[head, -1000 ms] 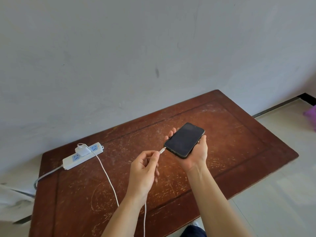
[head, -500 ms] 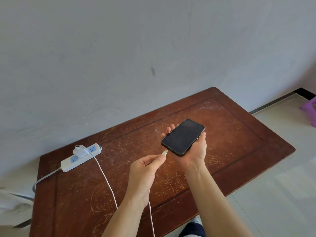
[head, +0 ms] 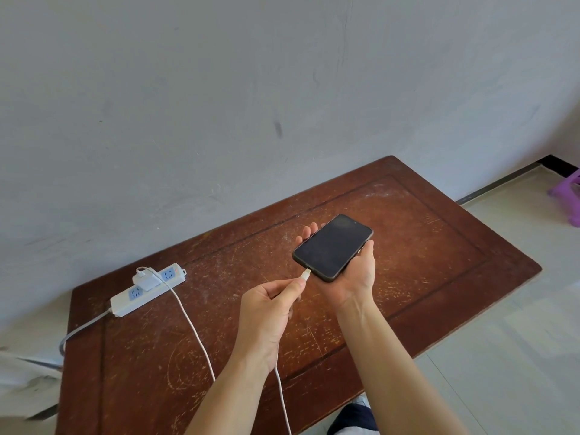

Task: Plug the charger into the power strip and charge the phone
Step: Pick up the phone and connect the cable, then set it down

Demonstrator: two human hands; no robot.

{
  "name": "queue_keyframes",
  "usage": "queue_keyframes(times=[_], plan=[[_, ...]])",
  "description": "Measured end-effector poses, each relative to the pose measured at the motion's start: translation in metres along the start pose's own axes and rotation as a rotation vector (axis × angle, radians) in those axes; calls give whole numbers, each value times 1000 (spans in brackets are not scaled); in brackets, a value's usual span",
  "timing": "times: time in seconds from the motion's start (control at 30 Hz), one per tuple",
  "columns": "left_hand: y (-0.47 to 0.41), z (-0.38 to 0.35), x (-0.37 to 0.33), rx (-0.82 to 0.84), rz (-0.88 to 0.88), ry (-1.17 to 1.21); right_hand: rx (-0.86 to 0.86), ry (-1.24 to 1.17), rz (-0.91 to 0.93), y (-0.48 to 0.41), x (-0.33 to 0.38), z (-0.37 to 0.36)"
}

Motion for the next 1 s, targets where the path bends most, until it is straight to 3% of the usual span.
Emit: queue_keyframes(times=[1.0], plan=[[-6, -2, 0, 65, 74, 36, 119, 141, -20, 4, -3, -7]])
Point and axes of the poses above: each hand's wrist, its own y-axis away from the middle knuckle, its own z-axis out of the back of the hand, x = y × z, the point moved 8 cm from there along -y, towards the middle knuckle, and after that the axes turned 2 degrees about z, right-handed, at the moved point
